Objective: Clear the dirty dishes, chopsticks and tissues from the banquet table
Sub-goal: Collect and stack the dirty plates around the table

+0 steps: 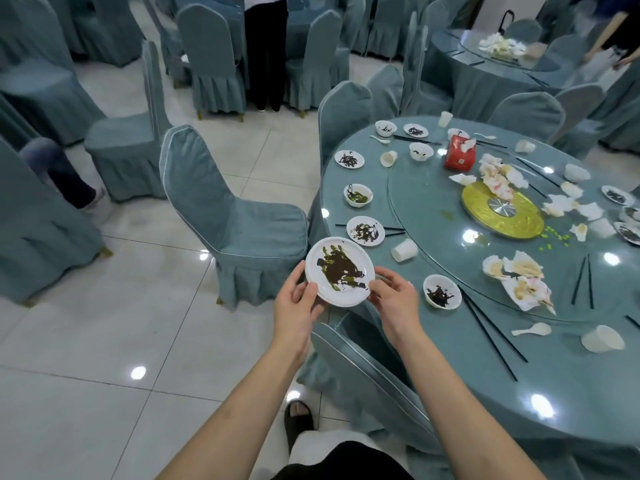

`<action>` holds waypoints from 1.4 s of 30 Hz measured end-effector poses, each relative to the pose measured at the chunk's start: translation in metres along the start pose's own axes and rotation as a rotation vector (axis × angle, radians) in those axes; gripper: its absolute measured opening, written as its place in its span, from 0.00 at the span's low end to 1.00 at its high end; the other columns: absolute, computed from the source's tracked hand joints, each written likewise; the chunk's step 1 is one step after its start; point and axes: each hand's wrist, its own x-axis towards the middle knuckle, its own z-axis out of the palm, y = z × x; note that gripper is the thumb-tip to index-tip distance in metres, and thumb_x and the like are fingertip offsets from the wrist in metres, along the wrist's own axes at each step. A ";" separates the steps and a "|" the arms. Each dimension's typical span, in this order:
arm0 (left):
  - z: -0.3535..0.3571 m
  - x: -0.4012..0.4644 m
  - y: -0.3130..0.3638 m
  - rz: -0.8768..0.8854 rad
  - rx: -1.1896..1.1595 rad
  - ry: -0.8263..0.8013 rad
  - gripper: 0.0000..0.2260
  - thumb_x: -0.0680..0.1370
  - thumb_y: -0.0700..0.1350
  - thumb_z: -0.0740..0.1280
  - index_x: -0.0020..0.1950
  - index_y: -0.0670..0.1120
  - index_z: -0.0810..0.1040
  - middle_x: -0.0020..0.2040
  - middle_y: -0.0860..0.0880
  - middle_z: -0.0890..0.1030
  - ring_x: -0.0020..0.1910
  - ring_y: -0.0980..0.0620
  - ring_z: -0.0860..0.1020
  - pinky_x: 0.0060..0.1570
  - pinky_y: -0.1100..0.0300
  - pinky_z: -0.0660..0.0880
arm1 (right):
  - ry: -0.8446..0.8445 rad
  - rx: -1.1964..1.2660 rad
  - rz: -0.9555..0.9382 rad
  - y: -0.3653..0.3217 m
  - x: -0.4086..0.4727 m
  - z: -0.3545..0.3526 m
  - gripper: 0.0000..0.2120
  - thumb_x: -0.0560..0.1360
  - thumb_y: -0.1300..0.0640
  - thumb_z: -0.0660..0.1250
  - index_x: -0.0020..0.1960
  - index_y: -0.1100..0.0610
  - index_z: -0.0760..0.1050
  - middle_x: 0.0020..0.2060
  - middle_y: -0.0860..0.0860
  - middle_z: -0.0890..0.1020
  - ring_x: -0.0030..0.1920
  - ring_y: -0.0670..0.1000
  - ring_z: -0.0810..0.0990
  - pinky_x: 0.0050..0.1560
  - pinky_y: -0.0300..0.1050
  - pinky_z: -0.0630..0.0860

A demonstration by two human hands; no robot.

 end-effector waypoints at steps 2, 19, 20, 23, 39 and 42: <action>-0.008 0.008 0.008 0.009 -0.013 -0.002 0.19 0.84 0.38 0.64 0.73 0.53 0.73 0.57 0.46 0.85 0.61 0.47 0.82 0.58 0.52 0.82 | -0.023 0.008 -0.006 -0.001 0.003 0.014 0.15 0.74 0.70 0.69 0.56 0.57 0.84 0.51 0.58 0.87 0.51 0.59 0.84 0.57 0.55 0.83; -0.068 0.155 0.105 0.029 0.078 0.081 0.19 0.83 0.37 0.65 0.72 0.53 0.73 0.52 0.48 0.86 0.59 0.50 0.83 0.51 0.57 0.82 | -0.097 0.174 0.089 -0.001 0.114 0.179 0.12 0.75 0.71 0.71 0.57 0.61 0.83 0.47 0.56 0.87 0.40 0.50 0.81 0.42 0.41 0.80; -0.069 0.165 0.108 0.022 0.077 0.092 0.20 0.83 0.37 0.65 0.73 0.52 0.73 0.52 0.47 0.85 0.60 0.48 0.83 0.53 0.55 0.82 | -0.092 0.187 0.090 -0.002 0.123 0.186 0.12 0.75 0.70 0.71 0.57 0.63 0.82 0.48 0.58 0.87 0.39 0.51 0.81 0.41 0.41 0.80; -0.068 0.195 0.112 0.001 0.078 0.109 0.21 0.83 0.37 0.64 0.74 0.52 0.72 0.56 0.45 0.85 0.62 0.47 0.82 0.56 0.53 0.81 | -0.079 0.173 0.080 -0.001 0.147 0.202 0.10 0.76 0.69 0.71 0.57 0.62 0.83 0.50 0.59 0.87 0.41 0.52 0.81 0.43 0.42 0.80; -0.025 0.308 0.099 -0.134 0.199 -0.055 0.19 0.83 0.38 0.65 0.73 0.50 0.73 0.57 0.42 0.85 0.59 0.47 0.83 0.58 0.47 0.82 | 0.177 0.184 0.030 -0.001 0.215 0.191 0.10 0.76 0.69 0.70 0.52 0.59 0.85 0.46 0.55 0.87 0.40 0.51 0.79 0.43 0.44 0.78; -0.017 0.335 0.099 -0.164 0.214 -0.116 0.19 0.83 0.37 0.64 0.73 0.50 0.73 0.55 0.41 0.85 0.58 0.47 0.84 0.53 0.52 0.83 | 0.247 0.209 0.037 0.000 0.232 0.191 0.09 0.76 0.69 0.70 0.53 0.60 0.84 0.47 0.57 0.87 0.40 0.51 0.79 0.43 0.44 0.78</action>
